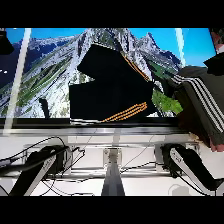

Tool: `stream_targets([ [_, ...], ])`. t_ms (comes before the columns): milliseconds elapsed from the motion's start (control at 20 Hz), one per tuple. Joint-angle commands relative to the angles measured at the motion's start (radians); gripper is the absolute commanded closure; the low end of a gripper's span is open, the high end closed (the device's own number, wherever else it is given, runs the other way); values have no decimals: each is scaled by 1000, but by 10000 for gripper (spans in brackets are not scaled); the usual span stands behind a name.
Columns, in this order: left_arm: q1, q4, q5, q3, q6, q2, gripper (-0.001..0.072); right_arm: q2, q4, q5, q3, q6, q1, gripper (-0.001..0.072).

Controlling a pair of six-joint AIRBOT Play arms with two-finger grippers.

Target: Fold the clothes and pants, and hang the long-sleeved shirts on hangers.

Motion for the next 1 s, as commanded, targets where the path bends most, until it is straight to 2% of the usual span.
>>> stream_targets([
  [0, 1, 0, 0, 1, 0, -1, 697, 0, 0, 0, 0, 0, 1, 683],
  [600, 1, 0, 0, 1, 0, -1, 697, 0, 3, -11, 0, 0, 1, 683],
  [750, 1, 0, 0, 1, 0, -1, 697, -1, -11, -221, 0, 0, 1, 682],
  [850, 1, 0, 0, 1, 0, -1, 697, -10, -101, -268, 0, 7, -1, 683],
  [950, 1, 0, 1, 1, 0, -1, 697, -34, -256, -224, -14, 11, -1, 683],
])
